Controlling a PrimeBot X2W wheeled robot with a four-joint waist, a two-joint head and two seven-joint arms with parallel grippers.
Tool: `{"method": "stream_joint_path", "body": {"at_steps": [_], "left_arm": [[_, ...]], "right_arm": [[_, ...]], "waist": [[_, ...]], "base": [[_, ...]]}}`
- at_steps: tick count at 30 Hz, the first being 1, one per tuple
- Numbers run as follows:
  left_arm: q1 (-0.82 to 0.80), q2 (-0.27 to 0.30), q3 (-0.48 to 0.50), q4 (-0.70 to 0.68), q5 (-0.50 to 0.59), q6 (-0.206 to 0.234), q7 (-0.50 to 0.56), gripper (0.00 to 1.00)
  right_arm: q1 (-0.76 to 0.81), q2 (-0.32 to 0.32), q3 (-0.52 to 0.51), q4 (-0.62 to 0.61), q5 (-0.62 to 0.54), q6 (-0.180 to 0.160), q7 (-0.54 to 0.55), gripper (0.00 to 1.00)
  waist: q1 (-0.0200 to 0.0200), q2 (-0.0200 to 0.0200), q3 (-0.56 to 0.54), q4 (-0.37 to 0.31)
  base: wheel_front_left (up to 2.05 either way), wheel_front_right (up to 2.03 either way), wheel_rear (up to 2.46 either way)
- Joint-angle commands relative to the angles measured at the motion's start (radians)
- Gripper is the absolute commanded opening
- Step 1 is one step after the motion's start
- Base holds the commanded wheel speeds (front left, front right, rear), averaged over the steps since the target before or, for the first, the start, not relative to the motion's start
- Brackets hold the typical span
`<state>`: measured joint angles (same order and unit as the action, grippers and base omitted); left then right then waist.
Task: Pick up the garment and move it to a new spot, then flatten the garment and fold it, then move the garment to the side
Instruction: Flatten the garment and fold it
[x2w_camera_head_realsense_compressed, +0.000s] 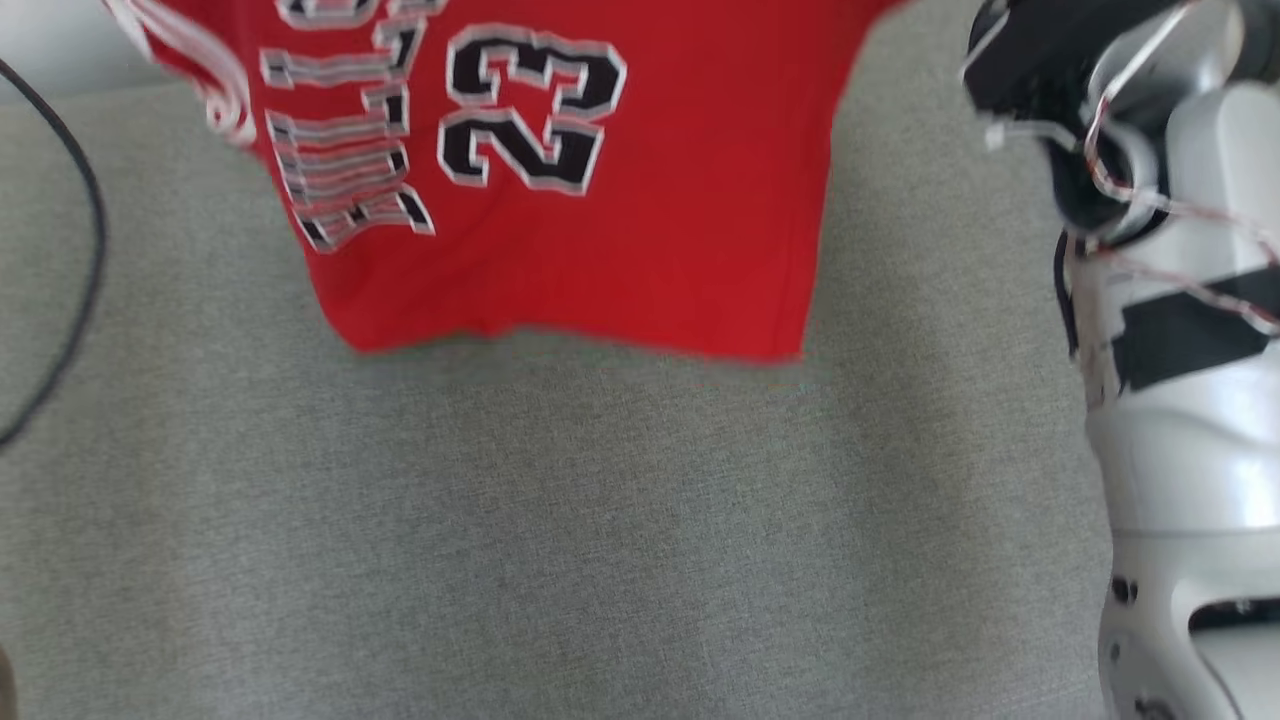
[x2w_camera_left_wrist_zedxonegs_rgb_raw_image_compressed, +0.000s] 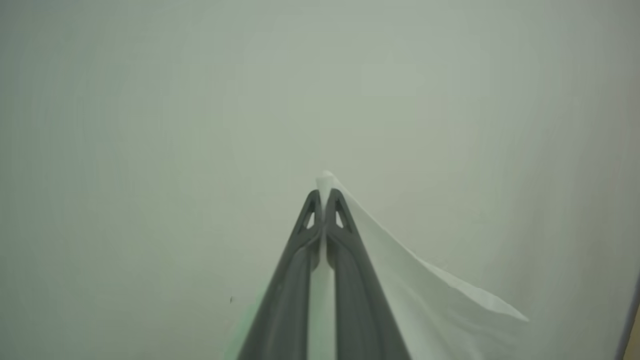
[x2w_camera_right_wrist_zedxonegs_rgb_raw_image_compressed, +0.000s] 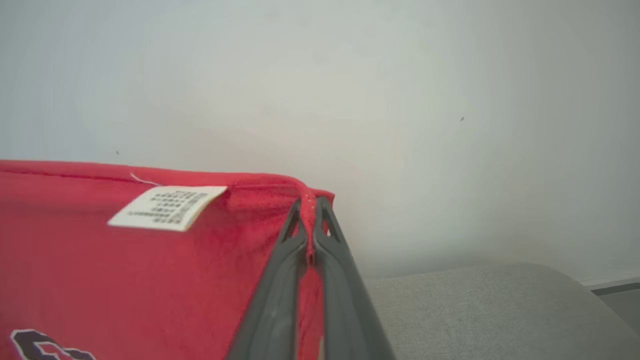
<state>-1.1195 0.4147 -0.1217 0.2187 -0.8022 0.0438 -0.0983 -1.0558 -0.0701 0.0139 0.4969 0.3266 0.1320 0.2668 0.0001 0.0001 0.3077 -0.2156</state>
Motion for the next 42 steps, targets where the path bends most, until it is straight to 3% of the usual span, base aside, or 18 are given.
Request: {"method": "stream_joint_path", "body": {"at_steps": [1, 8, 15, 24, 28, 32, 42], "left_arm": [[-0.054, 0.006, 0.02, 0.005, 0.003, 0.008, -0.023, 0.0], [-0.253, 0.018, 0.038, 0.002, 0.042, -0.008, -0.098, 0.0], [-0.411, -0.017, 0.052, -0.031, 0.036, -0.113, -0.158, 0.0], [-0.304, -0.07, 0.044, -0.084, 0.004, -0.171, -0.167, 0.0], [-0.211, -0.074, 0.032, -0.125, -0.051, -0.176, -0.167, 0.0], [-0.016, -0.056, 0.039, -0.207, -0.148, -0.173, -0.137, 0.0], [0.391, -0.063, 0.113, -0.397, -0.31, -0.105, -0.058, 0.0]], "right_arm": [[-0.052, 0.008, -0.017, 0.019, -0.008, -0.003, -0.03, 0.0], [-0.238, 0.019, -0.102, 0.068, -0.009, -0.003, -0.177, 0.0], [-0.335, 0.018, -0.112, 0.082, -0.088, -0.003, -0.376, 0.0], [-0.295, 0.018, -0.153, 0.1, -0.28, -0.003, -0.505, 0.0], [-0.258, 0.003, -0.114, 0.108, -0.282, -0.003, -0.511, 0.0], [-0.166, -0.06, -0.016, 0.097, -0.219, -0.003, -0.466, 0.0], [0.138, -0.152, 0.099, -0.063, -0.04, -0.003, -0.191, 0.0]], "waist": [[-0.0001, -0.0001, 0.051, -0.02], [-0.0001, -0.0001, 0.133, -0.035], [-0.0001, -0.0001, 0.195, -0.042], [-0.0001, -0.0001, 0.296, -0.012], [-0.0001, -0.0001, 0.292, 0.004], [-0.0001, -0.0001, 0.236, 0.029], [-0.0001, -0.0001, 0.05, 0.076]], "base": [[0.0, 0.0, 0.0], [0.0, 0.0, 0.0], [0.0, 0.0, 0.0], [0.0, 0.0, 0.0], [0.0, 0.0, 0.0], [0.0, 0.0, 0.0], [0.0, 0.0, 0.0]]}}
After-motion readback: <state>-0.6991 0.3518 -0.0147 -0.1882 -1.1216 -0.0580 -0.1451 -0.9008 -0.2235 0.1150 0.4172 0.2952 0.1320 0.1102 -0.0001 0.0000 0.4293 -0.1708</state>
